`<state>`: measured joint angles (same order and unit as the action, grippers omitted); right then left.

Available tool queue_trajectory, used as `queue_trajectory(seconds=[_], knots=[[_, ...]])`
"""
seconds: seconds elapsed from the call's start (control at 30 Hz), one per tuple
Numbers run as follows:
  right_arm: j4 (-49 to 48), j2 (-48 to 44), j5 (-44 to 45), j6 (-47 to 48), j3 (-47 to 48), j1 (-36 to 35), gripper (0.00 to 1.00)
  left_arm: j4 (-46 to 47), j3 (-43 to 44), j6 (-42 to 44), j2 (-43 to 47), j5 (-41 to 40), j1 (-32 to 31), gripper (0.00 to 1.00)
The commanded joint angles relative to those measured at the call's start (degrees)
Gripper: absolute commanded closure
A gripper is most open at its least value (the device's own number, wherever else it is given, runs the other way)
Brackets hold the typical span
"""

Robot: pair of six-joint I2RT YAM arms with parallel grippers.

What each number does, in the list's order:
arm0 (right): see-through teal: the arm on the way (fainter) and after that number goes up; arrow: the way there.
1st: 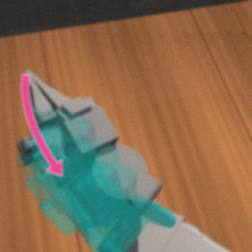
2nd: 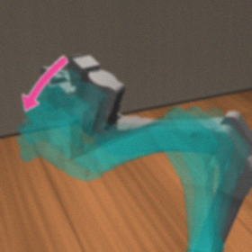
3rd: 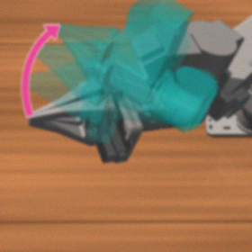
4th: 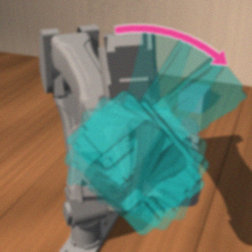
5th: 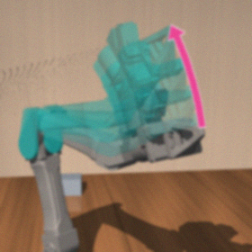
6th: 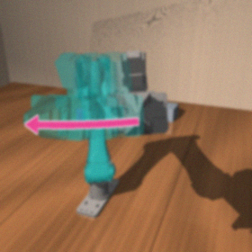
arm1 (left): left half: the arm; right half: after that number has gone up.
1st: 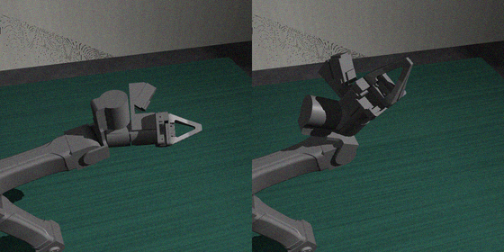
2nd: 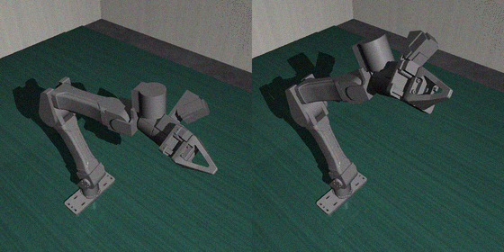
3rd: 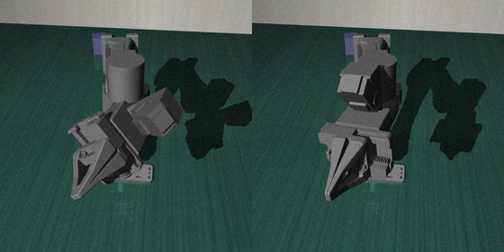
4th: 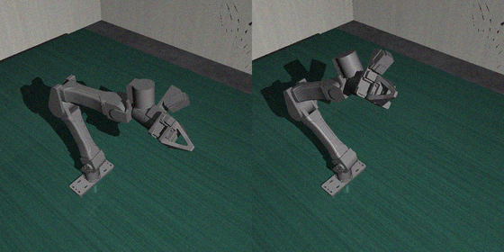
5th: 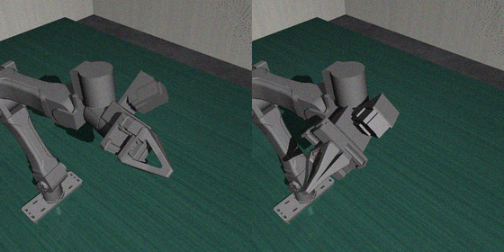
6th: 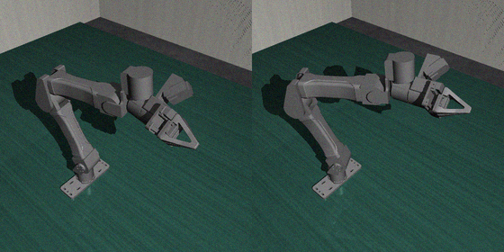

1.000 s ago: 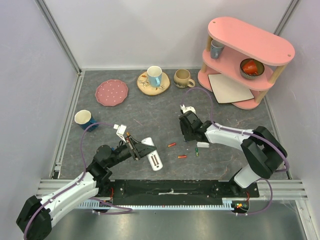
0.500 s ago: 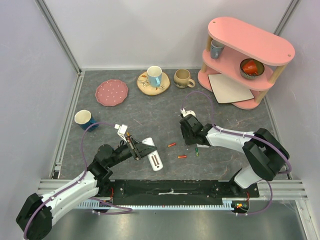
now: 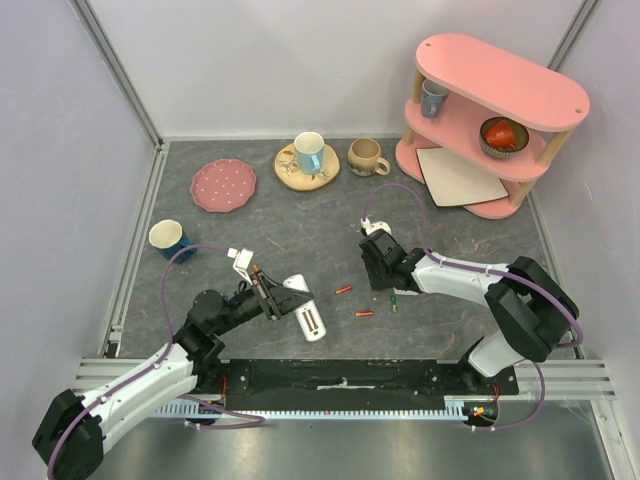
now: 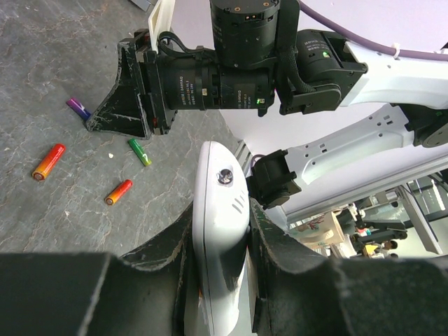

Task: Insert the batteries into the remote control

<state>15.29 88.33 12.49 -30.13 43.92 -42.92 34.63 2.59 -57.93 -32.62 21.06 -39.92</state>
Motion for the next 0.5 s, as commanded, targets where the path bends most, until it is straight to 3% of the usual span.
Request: queue_trajectory(seconds=[0.0,0.17,0.27,0.3,0.47], knots=[[0.71,1.66,-0.36,1.3,-0.33,-0.24,0.68,2.55,-2.33,1.15,0.28,0.56,0.2,0.98],[1.76,2.1,-0.98,1.74,0.46,-0.24,0.76,2.54,-2.41,1.15,0.37,0.3,0.2,0.98],[2.37,1.75,-1.24,2.0,0.64,-0.15,0.91,3.16,-2.5,1.15,-0.51,-0.75,0.2,0.98],[2.73,1.41,-1.15,1.92,0.64,-0.24,1.0,3.51,-2.24,1.07,-0.95,-1.19,0.2,0.98],[5.27,-8.95,-1.86,1.13,1.78,-0.24,1.0,8.15,1.53,0.89,-7.79,-4.0,0.2,0.98]])
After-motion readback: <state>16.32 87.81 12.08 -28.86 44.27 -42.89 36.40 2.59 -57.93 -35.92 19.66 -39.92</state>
